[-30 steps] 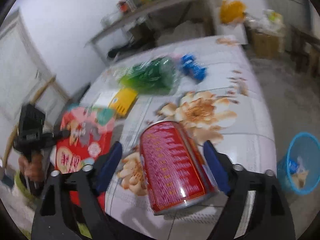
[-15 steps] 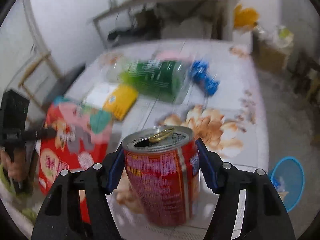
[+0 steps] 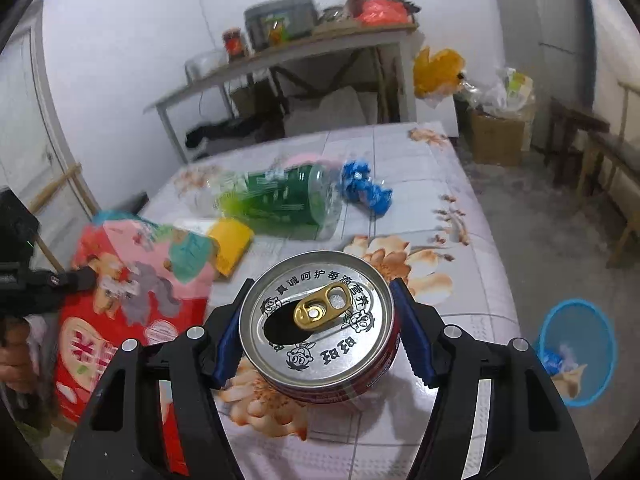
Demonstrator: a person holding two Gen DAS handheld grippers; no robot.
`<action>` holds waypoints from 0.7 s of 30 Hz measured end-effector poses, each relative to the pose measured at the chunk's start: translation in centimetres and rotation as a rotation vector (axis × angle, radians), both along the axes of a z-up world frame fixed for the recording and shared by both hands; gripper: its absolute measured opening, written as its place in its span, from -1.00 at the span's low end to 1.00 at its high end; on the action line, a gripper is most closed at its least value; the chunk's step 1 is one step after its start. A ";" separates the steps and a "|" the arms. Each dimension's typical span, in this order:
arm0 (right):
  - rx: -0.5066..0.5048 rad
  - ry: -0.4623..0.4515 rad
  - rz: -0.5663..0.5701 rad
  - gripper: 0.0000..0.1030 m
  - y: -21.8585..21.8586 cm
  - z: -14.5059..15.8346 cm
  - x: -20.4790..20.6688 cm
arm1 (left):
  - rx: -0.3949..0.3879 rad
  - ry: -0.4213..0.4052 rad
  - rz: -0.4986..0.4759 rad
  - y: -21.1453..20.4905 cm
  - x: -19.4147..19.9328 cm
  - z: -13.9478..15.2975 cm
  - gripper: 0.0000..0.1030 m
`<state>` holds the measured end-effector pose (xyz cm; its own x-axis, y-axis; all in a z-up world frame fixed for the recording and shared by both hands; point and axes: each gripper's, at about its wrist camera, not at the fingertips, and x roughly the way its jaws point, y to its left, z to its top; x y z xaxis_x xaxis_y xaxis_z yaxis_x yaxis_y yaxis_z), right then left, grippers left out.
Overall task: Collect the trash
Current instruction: 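Carry the snack bag and drink can to the blue wastebasket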
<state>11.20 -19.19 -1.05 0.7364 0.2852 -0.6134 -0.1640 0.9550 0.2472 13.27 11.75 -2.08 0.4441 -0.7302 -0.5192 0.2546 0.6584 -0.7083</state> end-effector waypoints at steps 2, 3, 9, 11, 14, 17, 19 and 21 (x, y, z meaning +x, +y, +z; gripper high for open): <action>0.062 -0.026 -0.040 0.21 -2.0 1.0 -1.1 | -0.006 -0.015 -0.011 -0.6 0.0 0.9 -0.87; 0.084 -0.039 -0.058 0.21 -2.9 1.4 -1.6 | -0.006 -0.027 -0.022 -1.2 0.1 1.6 -0.87; 0.202 -0.095 -0.220 0.21 -11.1 3.5 -5.8 | -0.006 -0.098 -0.131 -6.8 1.6 5.2 -0.87; 0.227 -0.106 -0.293 0.21 -14.2 3.7 -7.2 | -0.006 -0.118 -0.182 -9.5 2.2 6.2 -0.87; 0.249 -0.118 -0.412 0.21 -18.8 3.6 -9.6 | 0.009 -0.157 -0.269 -15.0 3.3 7.7 -0.87; 0.269 -0.105 -0.548 0.21 -23.5 2.4 -11.9 | 0.036 -0.183 -0.348 -21.4 4.5 8.6 -0.87; 0.287 -0.085 -0.619 0.21 -25.8 1.2 -13.0 | 0.061 -0.176 -0.414 -26.7 5.5 8.5 -0.87; 0.310 -0.051 -0.703 0.21 -28.5 -0.5 -14.1 | 0.113 -0.177 -0.451 -31.3 6.2 7.9 -0.87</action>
<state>-2.92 -47.72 -1.54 0.8334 -0.1073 -0.5421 0.4377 0.7271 0.5289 19.43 -19.55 5.78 0.1851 -0.8135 -0.5513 0.6416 0.5250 -0.5592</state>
